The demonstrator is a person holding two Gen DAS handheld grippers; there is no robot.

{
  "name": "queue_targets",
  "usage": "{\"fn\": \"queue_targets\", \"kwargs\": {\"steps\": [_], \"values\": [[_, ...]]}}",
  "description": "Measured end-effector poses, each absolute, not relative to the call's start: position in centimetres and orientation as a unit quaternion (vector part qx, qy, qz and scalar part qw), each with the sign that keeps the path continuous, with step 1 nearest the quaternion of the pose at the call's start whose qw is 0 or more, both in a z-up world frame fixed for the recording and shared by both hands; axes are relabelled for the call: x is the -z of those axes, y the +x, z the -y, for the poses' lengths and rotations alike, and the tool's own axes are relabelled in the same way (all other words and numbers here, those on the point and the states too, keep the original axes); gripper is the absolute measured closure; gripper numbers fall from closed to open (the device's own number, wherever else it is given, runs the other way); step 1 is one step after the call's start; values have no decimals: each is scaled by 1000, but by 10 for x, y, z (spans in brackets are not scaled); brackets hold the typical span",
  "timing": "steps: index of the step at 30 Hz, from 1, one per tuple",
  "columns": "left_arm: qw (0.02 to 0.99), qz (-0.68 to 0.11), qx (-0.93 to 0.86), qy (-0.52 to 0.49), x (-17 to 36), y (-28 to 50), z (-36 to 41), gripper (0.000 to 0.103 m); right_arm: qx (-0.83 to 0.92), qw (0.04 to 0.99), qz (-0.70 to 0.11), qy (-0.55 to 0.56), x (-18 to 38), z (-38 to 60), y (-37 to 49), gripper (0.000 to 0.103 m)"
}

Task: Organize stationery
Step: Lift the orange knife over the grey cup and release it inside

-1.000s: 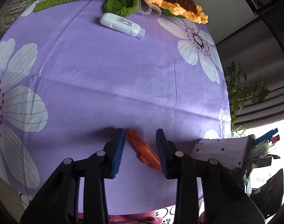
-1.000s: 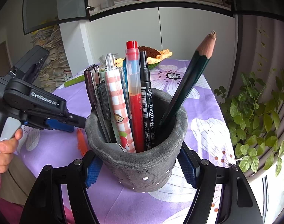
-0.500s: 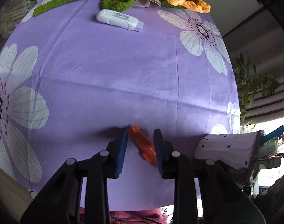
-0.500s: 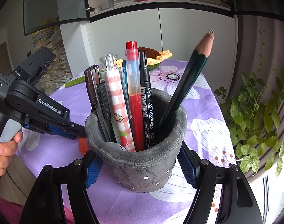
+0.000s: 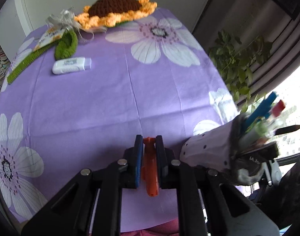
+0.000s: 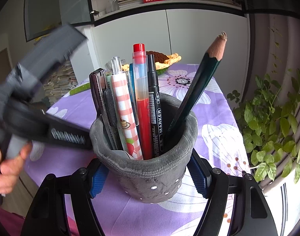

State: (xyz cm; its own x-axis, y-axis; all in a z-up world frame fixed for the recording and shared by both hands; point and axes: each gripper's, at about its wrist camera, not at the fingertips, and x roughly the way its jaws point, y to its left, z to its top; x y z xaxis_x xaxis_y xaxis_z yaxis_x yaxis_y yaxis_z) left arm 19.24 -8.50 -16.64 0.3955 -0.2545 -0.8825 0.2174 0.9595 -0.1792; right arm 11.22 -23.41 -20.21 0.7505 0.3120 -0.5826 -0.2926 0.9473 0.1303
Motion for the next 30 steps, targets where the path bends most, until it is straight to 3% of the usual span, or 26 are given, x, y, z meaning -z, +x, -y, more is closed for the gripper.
{"fn": "queue_targets", "kwargs": {"steps": [7, 13, 30], "values": [[895, -375, 230, -73, 94, 162, 87, 93, -168, 934, -316, 10, 203, 233, 116, 29], [888, -296, 338, -96, 75, 154, 112, 93, -195, 926, -322, 25, 202, 237, 122, 29], [872, -254, 416, -46, 102, 143, 114, 92, -236, 907, -342, 69, 189, 246, 125, 29]]}}
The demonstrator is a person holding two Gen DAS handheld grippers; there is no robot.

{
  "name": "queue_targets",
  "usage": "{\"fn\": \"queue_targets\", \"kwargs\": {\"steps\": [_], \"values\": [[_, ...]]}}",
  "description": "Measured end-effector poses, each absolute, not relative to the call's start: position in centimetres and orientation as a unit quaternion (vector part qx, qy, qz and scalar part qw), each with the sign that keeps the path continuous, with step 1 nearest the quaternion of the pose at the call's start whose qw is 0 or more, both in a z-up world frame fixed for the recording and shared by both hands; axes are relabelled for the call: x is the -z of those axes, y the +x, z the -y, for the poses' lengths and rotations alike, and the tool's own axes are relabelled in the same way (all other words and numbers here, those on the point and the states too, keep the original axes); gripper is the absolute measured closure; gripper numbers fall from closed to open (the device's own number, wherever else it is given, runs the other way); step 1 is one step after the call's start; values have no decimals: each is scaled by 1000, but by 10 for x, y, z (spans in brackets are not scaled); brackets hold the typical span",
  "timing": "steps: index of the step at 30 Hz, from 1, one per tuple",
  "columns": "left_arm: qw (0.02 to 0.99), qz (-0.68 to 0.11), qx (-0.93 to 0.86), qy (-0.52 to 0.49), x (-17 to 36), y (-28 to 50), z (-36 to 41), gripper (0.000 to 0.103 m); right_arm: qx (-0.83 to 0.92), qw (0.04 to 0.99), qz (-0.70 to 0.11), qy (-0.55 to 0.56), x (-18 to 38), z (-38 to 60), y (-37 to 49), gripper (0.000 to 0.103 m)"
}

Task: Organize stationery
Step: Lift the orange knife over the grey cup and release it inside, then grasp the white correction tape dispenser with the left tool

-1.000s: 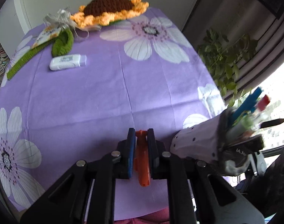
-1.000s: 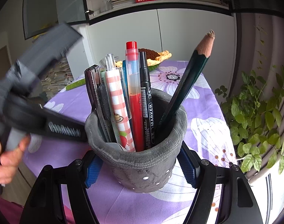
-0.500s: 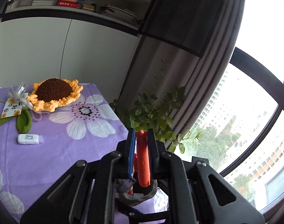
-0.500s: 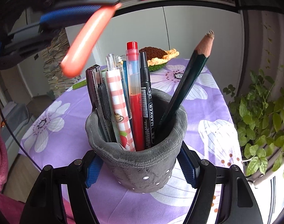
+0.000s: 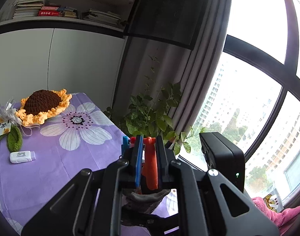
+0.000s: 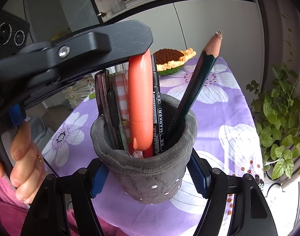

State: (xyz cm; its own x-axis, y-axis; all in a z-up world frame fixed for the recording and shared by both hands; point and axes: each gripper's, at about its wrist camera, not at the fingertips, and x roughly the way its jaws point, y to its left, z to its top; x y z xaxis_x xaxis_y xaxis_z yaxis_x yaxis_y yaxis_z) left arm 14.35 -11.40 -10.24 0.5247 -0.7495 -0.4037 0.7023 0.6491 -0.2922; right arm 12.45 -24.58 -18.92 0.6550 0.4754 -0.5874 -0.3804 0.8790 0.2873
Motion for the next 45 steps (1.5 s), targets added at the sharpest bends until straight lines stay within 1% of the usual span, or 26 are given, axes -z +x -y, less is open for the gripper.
{"fn": "queue_targets", "kwargs": {"steps": [8, 9, 10, 11, 12, 15, 16, 18, 19, 21, 24, 26, 28, 33, 40, 45], "values": [[864, -278, 418, -47, 103, 138, 107, 91, -213, 911, -348, 57, 194, 240, 125, 29], [864, -281, 415, -52, 102, 137, 105, 85, -210, 912, -348, 56, 193, 239, 125, 29], [864, -285, 410, -60, 101, 137, 100, 76, -205, 913, -349, 53, 193, 238, 125, 29], [864, -288, 406, -70, 99, 138, 96, 71, -201, 914, -349, 49, 193, 237, 125, 29], [864, -289, 404, -81, 97, 138, 90, 61, -196, 915, -350, 44, 193, 236, 125, 29], [876, -284, 378, -98, 88, 139, 73, 53, -192, 915, -353, 40, 193, 231, 123, 29], [887, -281, 352, -101, 85, 142, 64, 46, -188, 915, -356, 37, 194, 230, 123, 29], [910, -284, 284, -107, 84, 154, 44, 36, -186, 915, -356, 33, 194, 228, 122, 29], [917, -292, 247, -112, 87, 165, 31, 35, -186, 915, -356, 32, 195, 228, 123, 29], [915, -342, 165, -135, 100, 195, 2, 36, -186, 916, -355, 27, 195, 225, 122, 29], [872, -425, 75, -229, 134, 237, -47, 36, -176, 919, -353, 7, 196, 218, 121, 29], [839, -472, 30, -270, 157, 256, -66, 37, -170, 922, -349, -5, 197, 214, 121, 29], [815, -496, 12, -300, 173, 270, -73, 37, -171, 922, -346, -11, 198, 209, 122, 29], [779, -523, -9, -345, 188, 298, -69, 36, -176, 922, -344, -20, 198, 202, 126, 29], [730, -594, -48, -335, 200, 334, -42, 37, -179, 922, -342, -20, 198, 202, 134, 29], [721, -622, -88, -294, 201, 359, -25, 37, -181, 923, -338, -21, 199, 204, 134, 29]]}}
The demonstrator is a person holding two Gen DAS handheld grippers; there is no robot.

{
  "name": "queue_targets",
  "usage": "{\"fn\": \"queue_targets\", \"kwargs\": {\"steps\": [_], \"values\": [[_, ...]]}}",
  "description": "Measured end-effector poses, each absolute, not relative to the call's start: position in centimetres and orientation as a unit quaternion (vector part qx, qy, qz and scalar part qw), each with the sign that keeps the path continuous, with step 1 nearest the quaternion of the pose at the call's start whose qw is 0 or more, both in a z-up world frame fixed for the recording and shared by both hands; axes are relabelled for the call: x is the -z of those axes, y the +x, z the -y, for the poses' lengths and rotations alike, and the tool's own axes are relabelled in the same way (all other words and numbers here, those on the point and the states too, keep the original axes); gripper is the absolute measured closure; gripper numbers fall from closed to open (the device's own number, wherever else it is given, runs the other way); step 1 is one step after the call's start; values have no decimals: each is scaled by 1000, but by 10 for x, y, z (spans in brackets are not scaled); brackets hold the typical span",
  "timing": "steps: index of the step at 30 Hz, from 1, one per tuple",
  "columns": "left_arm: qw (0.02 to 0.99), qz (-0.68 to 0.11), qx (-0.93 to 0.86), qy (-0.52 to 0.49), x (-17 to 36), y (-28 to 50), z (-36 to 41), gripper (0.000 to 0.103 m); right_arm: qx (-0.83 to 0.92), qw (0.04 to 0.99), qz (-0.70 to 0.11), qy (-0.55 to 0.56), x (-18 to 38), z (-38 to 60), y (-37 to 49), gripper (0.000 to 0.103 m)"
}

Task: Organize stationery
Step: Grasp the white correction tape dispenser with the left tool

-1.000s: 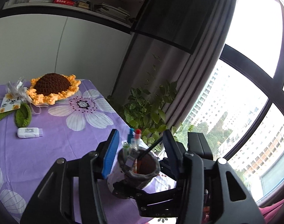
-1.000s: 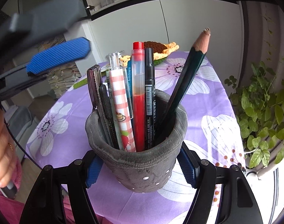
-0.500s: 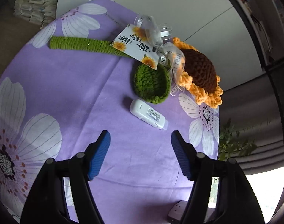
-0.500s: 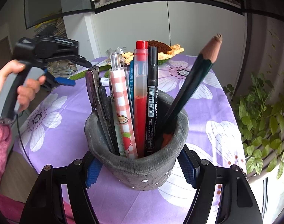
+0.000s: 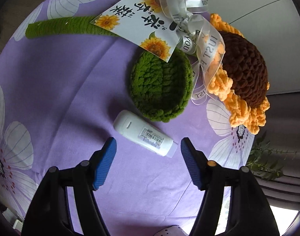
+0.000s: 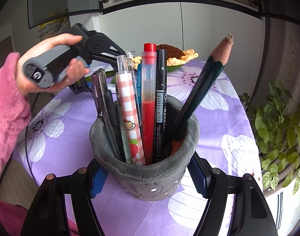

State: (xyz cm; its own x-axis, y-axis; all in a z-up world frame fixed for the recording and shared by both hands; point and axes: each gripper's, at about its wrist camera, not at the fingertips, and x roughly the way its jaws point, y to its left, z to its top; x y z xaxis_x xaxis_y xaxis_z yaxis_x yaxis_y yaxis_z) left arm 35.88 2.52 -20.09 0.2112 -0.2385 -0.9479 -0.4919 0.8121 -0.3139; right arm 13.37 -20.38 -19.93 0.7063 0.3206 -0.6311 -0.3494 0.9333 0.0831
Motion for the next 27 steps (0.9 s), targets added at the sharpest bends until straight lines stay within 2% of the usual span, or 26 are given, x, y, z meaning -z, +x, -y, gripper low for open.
{"fn": "queue_targets", "kwargs": {"steps": [6, 8, 9, 10, 12, 15, 23, 27], "values": [[710, -637, -137, -267, 201, 377, -15, 38, -190, 924, -331, -21, 200, 205, 136, 29], [710, -648, -150, -230, 200, 384, -7, 46, -192, 924, -330, -20, 200, 205, 138, 29], [712, -653, -157, -204, 198, 386, -2, 60, -193, 924, -329, -19, 200, 205, 138, 29], [717, -654, -152, -187, 197, 387, 1, 69, -193, 924, -329, -18, 200, 206, 138, 29], [727, -659, -124, -149, 196, 390, 12, 79, -194, 924, -328, -15, 200, 207, 139, 29], [739, -658, -47, -134, 192, 376, 25, 80, -194, 925, -327, -12, 201, 208, 137, 29], [805, -579, 89, -94, 164, 292, 43, 80, -191, 925, -327, -12, 201, 206, 132, 29], [851, -493, 152, -102, 123, 242, 59, 80, -186, 926, -327, -11, 201, 205, 132, 29]]}}
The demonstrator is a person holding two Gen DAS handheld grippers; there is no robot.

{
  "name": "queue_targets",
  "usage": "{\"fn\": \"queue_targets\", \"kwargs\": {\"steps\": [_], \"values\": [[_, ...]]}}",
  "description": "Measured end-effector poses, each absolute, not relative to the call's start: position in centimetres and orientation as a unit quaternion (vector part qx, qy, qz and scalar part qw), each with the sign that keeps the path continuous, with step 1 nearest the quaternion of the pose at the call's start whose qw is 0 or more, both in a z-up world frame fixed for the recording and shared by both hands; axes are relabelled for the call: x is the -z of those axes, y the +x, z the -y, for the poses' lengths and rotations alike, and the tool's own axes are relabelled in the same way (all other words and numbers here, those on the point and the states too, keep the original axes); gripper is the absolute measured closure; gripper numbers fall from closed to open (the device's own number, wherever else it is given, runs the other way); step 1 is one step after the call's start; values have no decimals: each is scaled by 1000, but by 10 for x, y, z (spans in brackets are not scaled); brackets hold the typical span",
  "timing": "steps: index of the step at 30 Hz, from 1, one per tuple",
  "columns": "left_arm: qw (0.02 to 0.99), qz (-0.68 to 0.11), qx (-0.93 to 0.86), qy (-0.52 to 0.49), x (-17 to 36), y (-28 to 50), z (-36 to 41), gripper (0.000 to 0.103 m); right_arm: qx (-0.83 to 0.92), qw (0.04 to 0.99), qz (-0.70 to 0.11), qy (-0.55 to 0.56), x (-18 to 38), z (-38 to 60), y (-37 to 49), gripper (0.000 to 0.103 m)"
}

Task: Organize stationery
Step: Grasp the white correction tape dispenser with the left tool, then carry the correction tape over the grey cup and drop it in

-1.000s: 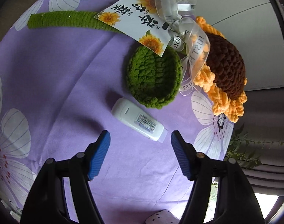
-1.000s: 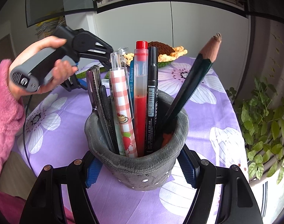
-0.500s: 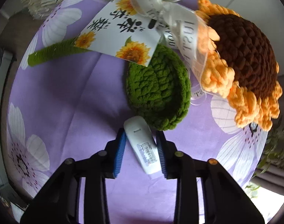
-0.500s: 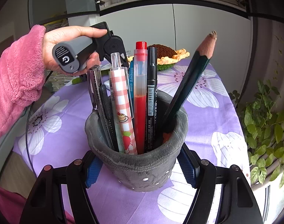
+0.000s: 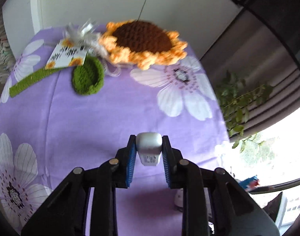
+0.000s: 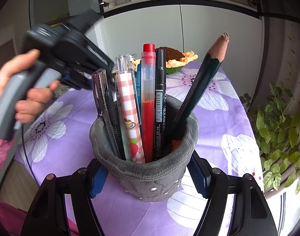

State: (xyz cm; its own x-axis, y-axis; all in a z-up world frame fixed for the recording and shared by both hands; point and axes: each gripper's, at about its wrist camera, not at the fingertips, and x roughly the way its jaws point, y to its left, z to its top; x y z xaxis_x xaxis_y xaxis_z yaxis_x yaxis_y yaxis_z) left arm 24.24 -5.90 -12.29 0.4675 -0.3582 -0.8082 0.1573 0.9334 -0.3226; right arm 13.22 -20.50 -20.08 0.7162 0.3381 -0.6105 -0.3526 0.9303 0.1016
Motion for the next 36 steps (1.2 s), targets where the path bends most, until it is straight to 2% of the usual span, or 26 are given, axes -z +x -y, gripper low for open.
{"fn": "queue_targets", "kwargs": {"steps": [3, 10, 18, 36], "values": [[876, -428, 199, -96, 90, 208, 57, 80, -188, 926, -329, -3, 200, 207, 133, 29], [895, -354, 256, -89, 47, 180, 63, 80, -197, 918, -343, 18, 198, 212, 143, 29], [886, -348, 305, -20, 45, 153, 80, 80, -185, 920, -345, -5, 199, 198, 147, 29], [854, -420, 306, 2, 82, 147, 83, 80, -176, 925, -335, -18, 200, 189, 138, 29]]}}
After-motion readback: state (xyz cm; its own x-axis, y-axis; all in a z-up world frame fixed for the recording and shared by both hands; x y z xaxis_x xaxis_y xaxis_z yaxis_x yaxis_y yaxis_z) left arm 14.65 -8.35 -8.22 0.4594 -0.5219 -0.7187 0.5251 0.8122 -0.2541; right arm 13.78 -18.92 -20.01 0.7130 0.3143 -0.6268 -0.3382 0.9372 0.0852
